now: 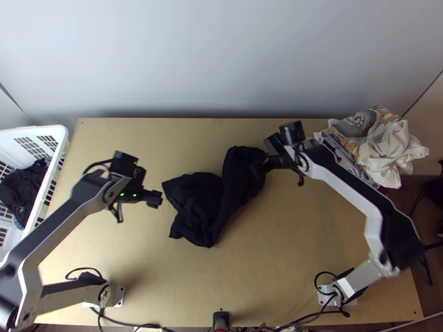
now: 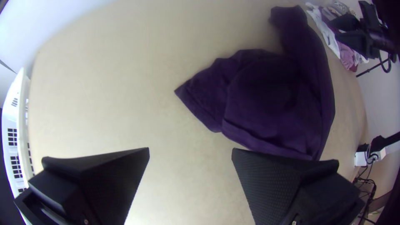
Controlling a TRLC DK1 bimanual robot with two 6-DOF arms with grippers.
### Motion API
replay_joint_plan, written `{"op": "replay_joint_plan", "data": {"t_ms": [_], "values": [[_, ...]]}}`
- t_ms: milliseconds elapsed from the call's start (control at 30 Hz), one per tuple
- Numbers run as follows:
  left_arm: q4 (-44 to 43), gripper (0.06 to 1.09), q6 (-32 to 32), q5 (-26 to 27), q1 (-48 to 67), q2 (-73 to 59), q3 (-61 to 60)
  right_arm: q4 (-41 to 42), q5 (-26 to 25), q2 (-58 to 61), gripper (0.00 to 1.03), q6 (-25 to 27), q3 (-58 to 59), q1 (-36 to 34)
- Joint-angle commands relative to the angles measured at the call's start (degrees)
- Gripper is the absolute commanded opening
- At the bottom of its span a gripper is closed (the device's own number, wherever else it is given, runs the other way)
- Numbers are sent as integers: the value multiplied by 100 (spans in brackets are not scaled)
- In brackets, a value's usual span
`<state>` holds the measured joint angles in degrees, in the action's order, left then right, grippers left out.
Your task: Fold the t-shirt
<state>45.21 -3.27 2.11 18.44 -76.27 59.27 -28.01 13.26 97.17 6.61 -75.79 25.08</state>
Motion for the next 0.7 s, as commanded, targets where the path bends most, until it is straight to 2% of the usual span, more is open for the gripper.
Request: {"op": "replay_joint_plan", "data": {"t_ms": [0,200,500,533,600,633,667], "values": [[-513,102,-376,483,398,-890,103,-99,-25,-989,99,-99,556,76],[-390,102,-702,1248,485,-1575,577,-337,-42,-1042,99,-107,609,32],[-461,101,-851,1169,872,-1733,507,-346,-174,-1086,99,-187,495,67],[-496,93,-895,1178,899,-1733,490,-346,-183,-1068,99,-204,469,67],[-584,68,-974,1187,1039,-1733,393,-346,-192,-1068,99,-222,425,67],[-654,53,-1000,1195,1118,-1733,314,-346,-192,-1068,99,-231,407,67],[-689,34,-992,1213,1215,-1725,243,-346,-192,-1068,99,-239,389,76]]}}
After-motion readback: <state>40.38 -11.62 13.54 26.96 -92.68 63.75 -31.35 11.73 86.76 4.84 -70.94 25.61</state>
